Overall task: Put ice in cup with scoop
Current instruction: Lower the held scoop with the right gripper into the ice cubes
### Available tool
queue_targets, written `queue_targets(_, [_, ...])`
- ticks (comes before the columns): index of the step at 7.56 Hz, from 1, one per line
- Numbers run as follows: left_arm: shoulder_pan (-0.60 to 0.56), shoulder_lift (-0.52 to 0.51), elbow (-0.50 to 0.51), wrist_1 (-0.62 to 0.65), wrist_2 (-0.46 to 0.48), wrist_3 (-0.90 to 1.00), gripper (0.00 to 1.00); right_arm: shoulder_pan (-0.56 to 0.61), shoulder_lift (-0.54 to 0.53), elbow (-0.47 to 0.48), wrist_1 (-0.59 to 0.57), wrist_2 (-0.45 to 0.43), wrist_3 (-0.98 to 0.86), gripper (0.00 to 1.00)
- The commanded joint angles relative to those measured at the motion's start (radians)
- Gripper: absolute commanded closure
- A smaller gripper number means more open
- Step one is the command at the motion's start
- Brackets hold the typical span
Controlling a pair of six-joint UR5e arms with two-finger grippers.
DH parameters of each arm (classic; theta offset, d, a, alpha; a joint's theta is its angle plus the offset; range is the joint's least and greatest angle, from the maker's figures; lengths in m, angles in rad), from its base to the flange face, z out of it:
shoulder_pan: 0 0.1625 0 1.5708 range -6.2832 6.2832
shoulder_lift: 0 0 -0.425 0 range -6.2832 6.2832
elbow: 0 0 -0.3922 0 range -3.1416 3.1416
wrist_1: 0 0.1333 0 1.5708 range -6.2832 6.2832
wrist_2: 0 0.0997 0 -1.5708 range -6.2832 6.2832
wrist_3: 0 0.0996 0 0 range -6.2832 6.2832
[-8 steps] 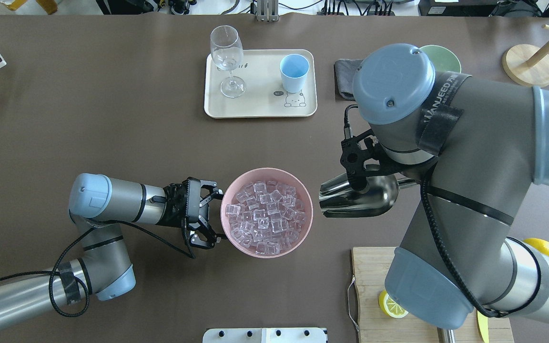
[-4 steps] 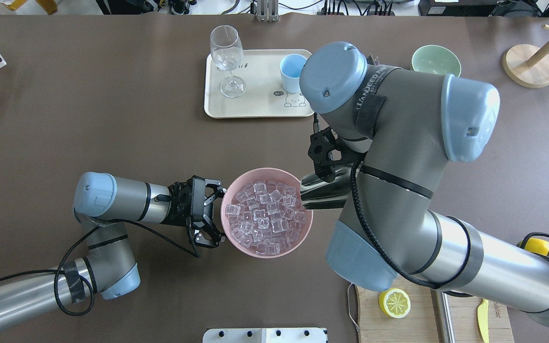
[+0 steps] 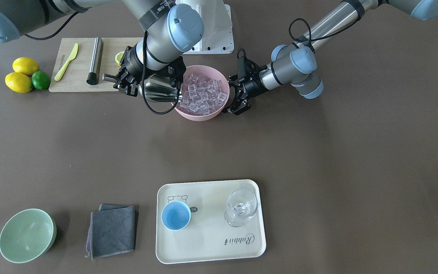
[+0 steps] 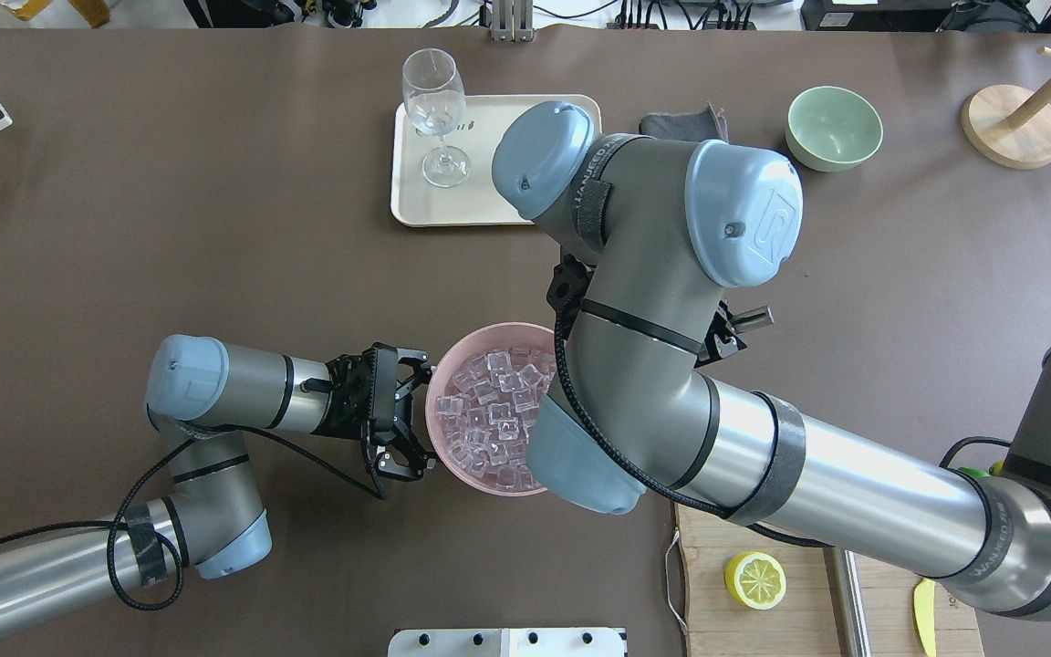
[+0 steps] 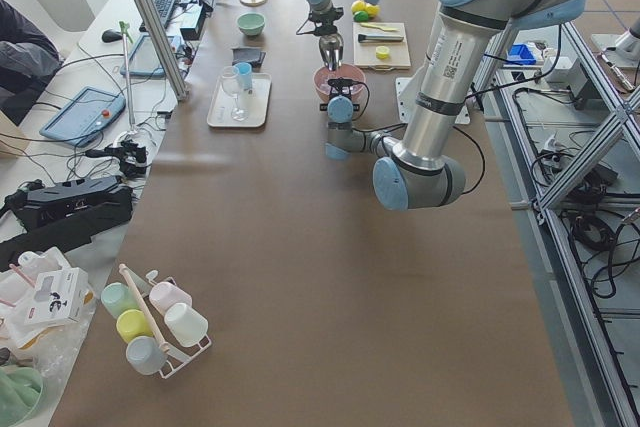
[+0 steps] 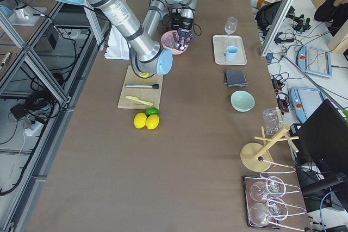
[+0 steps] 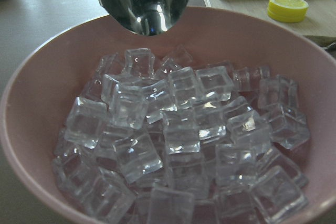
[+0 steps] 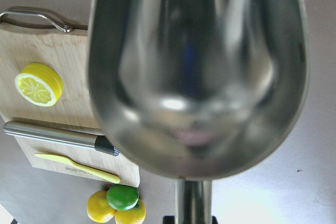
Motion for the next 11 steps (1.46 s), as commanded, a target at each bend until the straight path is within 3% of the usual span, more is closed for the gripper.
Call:
queue_targets(1, [0.0,-0.002,-0.001,0.0,0.0,0.0,0.02,-0.003,0.01,-0.009,-0.045,0.002,0.006,1.0])
queue_targets(6, [0.0,0.0,-0.001,0.0,0.0,0.0,0.02,-0.041,0.054,-0.092,-0.068,0.005,0.087,1.0])
queue_targets(11, [0.0,0.0,-0.001,0.0,0.0,0.0,0.02,-0.078,0.145,-0.234,-0.065,0.013,0.141,1.0])
